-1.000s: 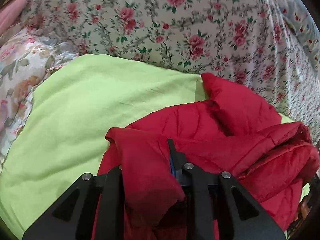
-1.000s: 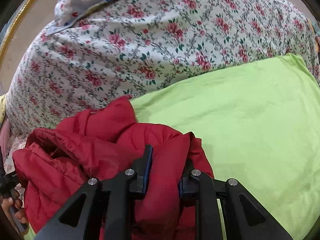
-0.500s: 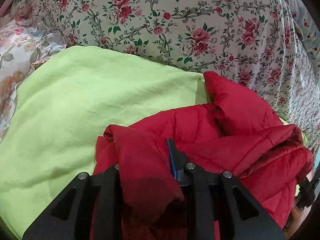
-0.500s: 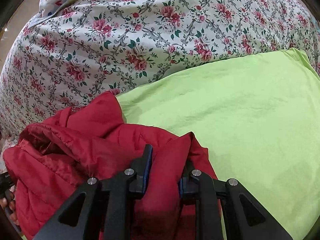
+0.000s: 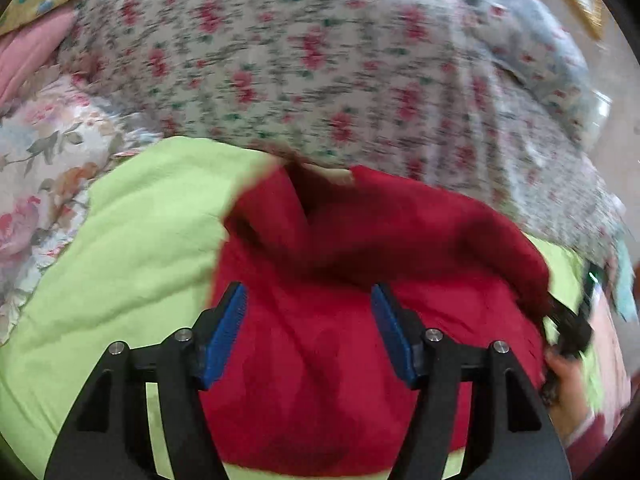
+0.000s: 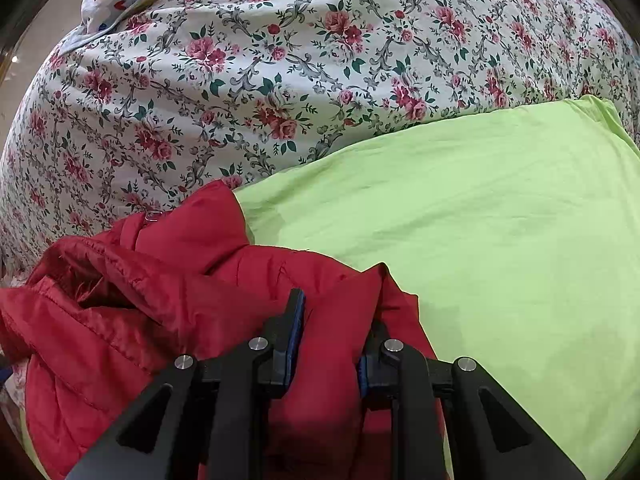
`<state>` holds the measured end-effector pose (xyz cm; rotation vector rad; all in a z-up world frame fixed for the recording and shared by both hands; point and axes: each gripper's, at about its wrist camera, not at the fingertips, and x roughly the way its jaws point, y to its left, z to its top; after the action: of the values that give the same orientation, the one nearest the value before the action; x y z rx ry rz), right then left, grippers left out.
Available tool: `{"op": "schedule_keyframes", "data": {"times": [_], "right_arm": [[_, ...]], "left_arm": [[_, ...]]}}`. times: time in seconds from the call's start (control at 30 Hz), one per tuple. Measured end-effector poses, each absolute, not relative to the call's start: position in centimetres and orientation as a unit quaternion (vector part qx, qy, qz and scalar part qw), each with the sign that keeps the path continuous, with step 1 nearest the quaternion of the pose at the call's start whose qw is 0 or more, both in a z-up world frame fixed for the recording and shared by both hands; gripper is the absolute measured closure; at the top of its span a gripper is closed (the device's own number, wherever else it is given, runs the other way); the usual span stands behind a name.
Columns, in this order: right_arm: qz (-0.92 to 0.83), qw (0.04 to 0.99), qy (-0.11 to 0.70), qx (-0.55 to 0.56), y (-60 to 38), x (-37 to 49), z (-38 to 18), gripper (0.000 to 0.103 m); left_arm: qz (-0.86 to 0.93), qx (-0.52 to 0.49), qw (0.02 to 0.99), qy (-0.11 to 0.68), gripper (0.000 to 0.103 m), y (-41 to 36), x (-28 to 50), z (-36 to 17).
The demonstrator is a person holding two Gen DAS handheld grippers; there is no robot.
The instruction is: Fold large clothes
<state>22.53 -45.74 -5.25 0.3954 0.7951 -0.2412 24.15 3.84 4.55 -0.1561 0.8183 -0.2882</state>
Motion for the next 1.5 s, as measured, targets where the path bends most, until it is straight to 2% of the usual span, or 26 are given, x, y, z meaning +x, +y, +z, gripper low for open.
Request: {"op": "schedule_keyframes", "data": {"times": [0.1, 0.27, 0.4, 0.5, 0.53, 0.57, 0.67, 0.8, 0.97, 1.27, 1.5], "right_arm": [[-0.117, 0.896, 0.384, 0.19, -45.7, 22.5, -5.3, 0.083], [-0.118, 0.897, 0.386, 0.18, -45.3, 22.6, -5.1, 0.08], [-0.112, 0.899, 0.375, 0.196, -45.5, 21.6, -3.9, 0.075], [-0.119, 0.909, 0.348, 0.196, -44.8, 19.3, -1.3, 0.066], [-0.12, 0.917, 0.331, 0.185, -44.2, 18.3, -0.1, 0.06], [-0.119, 0.924, 0.317, 0.177, -43.6, 17.5, 0.7, 0.049], [-0.089, 0.947, 0.275, 0.138, -40.7, 14.7, 3.3, 0.037], [0.016, 0.928, 0.364, 0.078, -36.6, 17.0, 2.1, 0.035], [-0.01, 0.895, 0.44, 0.08, -38.1, 20.9, -2.3, 0.035], [-0.043, 0.881, 0.455, 0.124, -41.0, 24.9, -4.3, 0.035], [-0.033, 0.881, 0.449, 0.143, -41.6, 25.5, -5.5, 0.034]], "left_arm": [[-0.19, -0.036, 0.893, 0.405, 0.039, 0.6, 22.4, 3.3], [-0.172, 0.032, 0.892, 0.418, 0.038, -3.2, 22.8, 0.1], [-0.128, 0.053, 0.894, 0.427, 0.031, -3.9, 24.8, -1.5], [-0.111, 0.066, 0.894, 0.429, 0.028, -4.2, 25.4, -2.0], [-0.109, 0.07, 0.895, 0.427, 0.028, -4.4, 25.3, -2.1], [-0.106, 0.073, 0.895, 0.426, 0.027, -4.5, 25.4, -2.2], [-0.104, 0.072, 0.896, 0.426, 0.026, -4.3, 25.8, -2.7], [-0.103, 0.073, 0.895, 0.428, 0.026, -4.4, 26.3, -2.8], [-0.106, 0.067, 0.895, 0.427, 0.025, -2.8, 27.0, -2.6], [-0.072, 0.02, 0.887, 0.455, 0.014, -0.5, 31.3, -4.6], [-0.077, 0.005, 0.887, 0.455, 0.013, 0.1, 31.7, -5.4]]}}
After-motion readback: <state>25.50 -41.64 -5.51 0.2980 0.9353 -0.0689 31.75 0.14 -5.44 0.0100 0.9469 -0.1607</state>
